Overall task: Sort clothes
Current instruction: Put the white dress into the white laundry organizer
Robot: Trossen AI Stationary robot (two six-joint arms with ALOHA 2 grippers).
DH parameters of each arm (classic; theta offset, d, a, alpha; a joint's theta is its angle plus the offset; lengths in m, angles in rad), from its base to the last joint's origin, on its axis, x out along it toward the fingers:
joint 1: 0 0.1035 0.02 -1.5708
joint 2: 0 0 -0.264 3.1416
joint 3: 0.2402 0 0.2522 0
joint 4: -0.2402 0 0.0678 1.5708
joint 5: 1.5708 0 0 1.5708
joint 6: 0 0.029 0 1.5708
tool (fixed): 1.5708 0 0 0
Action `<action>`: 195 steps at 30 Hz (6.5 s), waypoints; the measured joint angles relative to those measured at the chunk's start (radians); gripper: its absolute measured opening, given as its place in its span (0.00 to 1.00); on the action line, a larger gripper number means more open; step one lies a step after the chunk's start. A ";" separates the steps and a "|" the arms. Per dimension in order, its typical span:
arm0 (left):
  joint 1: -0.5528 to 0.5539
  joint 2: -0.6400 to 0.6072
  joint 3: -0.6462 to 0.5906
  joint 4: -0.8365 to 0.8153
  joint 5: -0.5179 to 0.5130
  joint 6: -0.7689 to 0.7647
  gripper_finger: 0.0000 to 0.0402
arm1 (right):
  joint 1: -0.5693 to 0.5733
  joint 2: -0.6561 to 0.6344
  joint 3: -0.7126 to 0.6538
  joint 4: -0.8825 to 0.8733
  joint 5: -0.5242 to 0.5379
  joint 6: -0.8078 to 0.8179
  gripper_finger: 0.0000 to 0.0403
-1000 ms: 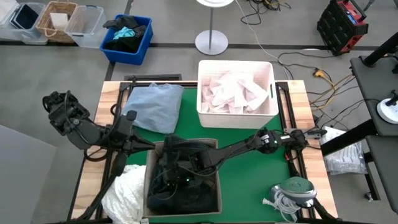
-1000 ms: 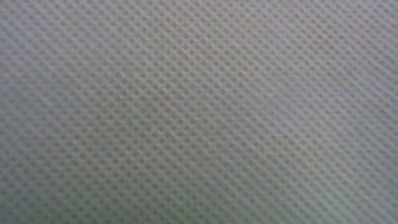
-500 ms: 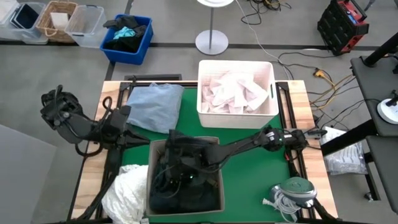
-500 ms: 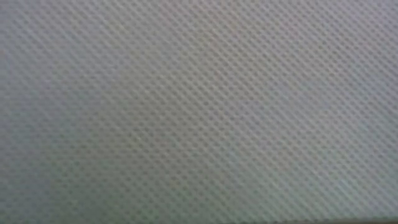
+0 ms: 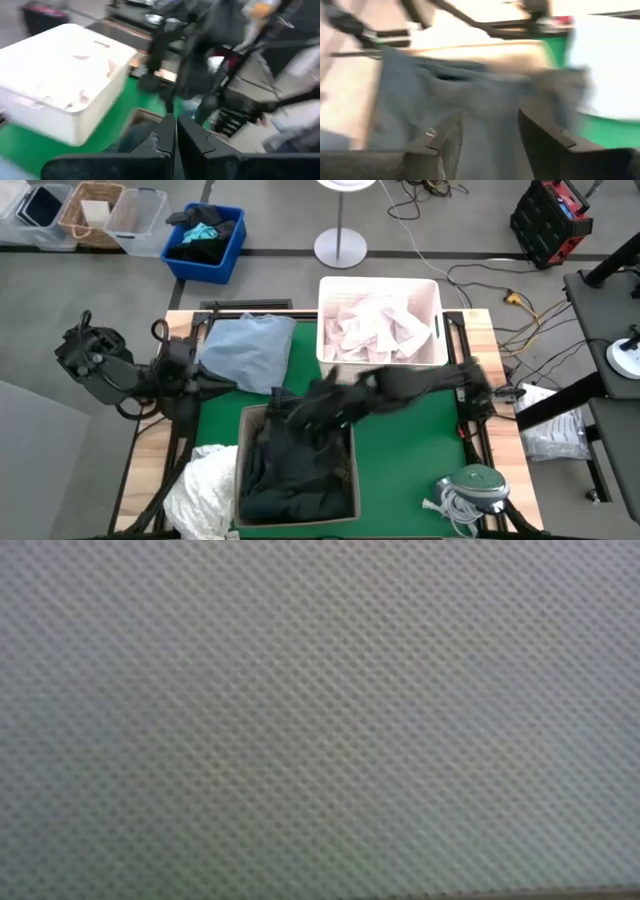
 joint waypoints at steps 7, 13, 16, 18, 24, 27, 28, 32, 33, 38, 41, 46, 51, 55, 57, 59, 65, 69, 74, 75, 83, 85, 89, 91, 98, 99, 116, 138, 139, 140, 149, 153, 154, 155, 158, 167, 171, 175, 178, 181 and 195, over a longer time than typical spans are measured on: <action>0.067 0.004 -0.022 -0.035 -0.088 -0.070 0.00 | -0.064 -0.200 -0.001 -0.226 0.221 -0.064 0.50; 0.260 0.035 -0.023 -0.032 0.043 -0.032 0.00 | -0.164 -0.342 -0.002 -0.305 0.247 -0.122 0.50; 0.400 0.047 -0.021 -0.073 0.199 -0.006 0.00 | -0.210 -0.393 -0.003 -0.304 0.246 -0.172 0.51; 0.491 0.051 -0.022 -0.120 0.260 -0.028 0.00 | -0.240 -0.424 -0.003 -0.309 0.244 -0.196 0.51; 0.772 0.091 -0.028 -0.278 0.311 -0.046 0.00 | -0.321 -0.478 -0.003 -0.332 0.244 -0.208 0.50; 0.878 0.126 -0.029 -0.325 0.357 0.024 0.00 | -0.360 -0.496 -0.003 -0.343 0.243 -0.224 0.50; 0.904 0.136 -0.029 -0.336 0.372 0.066 0.00 | -0.372 -0.499 -0.003 -0.344 0.243 -0.233 0.50; 0.970 0.186 -0.033 -0.400 0.397 0.205 0.00 | -0.410 -0.507 -0.003 -0.367 0.236 -0.264 0.50; 0.990 0.197 -0.038 -0.414 0.398 0.207 0.00 | -0.417 -0.508 -0.003 -0.381 0.236 -0.266 0.50; 1.051 0.205 -0.082 -0.417 0.459 0.213 0.00 | -0.456 -0.511 -0.003 -0.451 0.235 -0.273 0.50; 1.048 0.182 -0.123 -0.416 0.615 0.237 0.00 | -0.475 -0.512 -0.003 -0.467 0.235 -0.279 0.50; 1.014 0.088 -0.222 -0.418 0.905 0.111 0.00 | -0.495 -0.511 -0.003 -0.470 0.234 -0.290 0.50; 0.961 -0.033 -0.364 -0.417 1.001 -0.194 0.00 | -0.500 -0.509 -0.003 -0.468 0.234 -0.286 0.50; 0.879 -0.123 -0.468 -0.417 1.126 -0.322 0.00 | -0.500 -0.502 -0.004 -0.436 0.233 -0.277 0.50; 0.804 -0.162 -0.510 -0.417 1.161 -0.353 0.00 | -0.500 -0.496 -0.006 -0.408 0.232 -0.271 0.50; 0.707 -0.196 -0.535 -0.417 1.163 -0.377 0.00 | -0.500 -0.490 -0.006 -0.397 0.224 -0.261 0.50; 0.408 -0.231 -0.596 -0.410 1.092 -0.527 0.00 | -0.500 -0.464 -0.007 -0.383 0.156 -0.250 0.50; 0.228 -0.222 -0.640 -0.332 1.056 -0.633 0.06 | -0.500 -0.444 -0.008 -0.383 0.117 -0.237 0.50; 0.034 -0.189 -0.704 -0.299 0.977 -0.804 0.18 | -0.497 -0.436 -0.008 -0.390 0.083 -0.203 0.50; 0.001 -0.182 -0.717 -0.286 0.962 -0.835 0.21 | -0.495 -0.436 -0.008 -0.390 0.082 -0.186 0.50; -0.158 -0.137 -0.884 -0.139 0.866 -1.009 0.45 | -0.445 -0.460 -0.008 -0.386 0.081 -0.045 0.50; -0.168 -0.124 -0.933 -0.110 0.873 -1.045 0.50 | -0.430 -0.460 -0.008 -0.384 0.082 -0.010 0.50; -0.173 -0.093 -1.029 -0.031 0.907 -1.129 0.56 | -0.391 -0.454 -0.008 -0.378 0.085 0.058 0.50; -0.173 -0.077 -1.067 0.007 0.912 -1.191 0.58 | -0.376 -0.451 -0.008 -0.378 0.085 0.085 0.50; -0.173 -0.036 -1.220 0.249 0.950 -1.259 0.58 | -0.316 -0.414 -0.009 -0.383 0.154 0.145 0.50; -0.173 -0.030 -1.250 0.311 0.949 -1.247 0.58 | -0.313 -0.408 -0.009 -0.383 0.164 0.145 0.50; -0.180 0.027 -1.262 0.414 0.931 -1.109 0.04 | -0.294 -0.365 -0.009 -0.386 0.167 0.124 0.50; -0.204 0.048 -0.186 -0.419 0.324 -0.835 0.00 | -0.287 -0.353 -0.009 -0.266 0.167 -0.036 0.50; -0.204 0.061 -0.146 -0.419 0.283 -0.789 0.00 | -0.284 -0.353 -0.009 -0.242 0.167 -0.059 0.50; -0.203 0.075 -0.106 -0.419 0.243 -0.742 0.00 | -0.283 -0.353 -0.009 -0.217 0.165 -0.083 0.50; -0.195 0.204 0.249 -0.416 -0.098 -0.379 0.00 | -0.281 -0.315 -0.009 0.026 0.068 -0.232 0.51; -0.167 0.260 0.386 -0.417 -0.164 -0.226 0.00 | -0.262 -0.276 -0.009 0.173 -0.052 -0.277 0.56; -0.157 0.273 0.414 -0.416 -0.174 -0.192 0.00 | -0.255 -0.269 -0.009 0.213 -0.071 -0.288 0.58; -0.146 0.283 0.426 -0.407 -0.187 -0.159 0.00 | -0.247 -0.258 -0.009 0.245 -0.080 -0.295 0.60; -0.100 0.276 0.394 -0.382 -0.220 -0.077 0.00 | -0.227 -0.234 -0.009 0.332 -0.080 -0.303 0.68; 0.040 0.319 0.392 -0.336 -0.221 0.070 0.00 | -0.214 -0.131 -0.009 0.386 -0.080 -0.341 0.86; 0.071 0.338 0.393 -0.246 -0.220 0.181 0.00 | -0.213 -0.092 -0.009 0.422 -0.082 -0.354 0.87; 0.080 0.355 0.398 -0.198 -0.223 0.240 0.01 | -0.206 -0.059 -0.008 0.478 -0.085 -0.401 0.78; 0.081 0.360 0.398 -0.194 -0.244 0.233 0.03 | -0.201 -0.051 -0.008 0.519 -0.083 -0.449 0.62; 0.080 0.362 0.399 -0.188 -0.293 0.165 0.06 | -0.201 -0.051 -0.008 0.534 -0.071 -0.471 0.39; 0.081 0.309 0.399 -0.189 -0.298 0.123 0.44 | -0.228 -0.135 -0.002 0.473 0.220 -0.592 0.10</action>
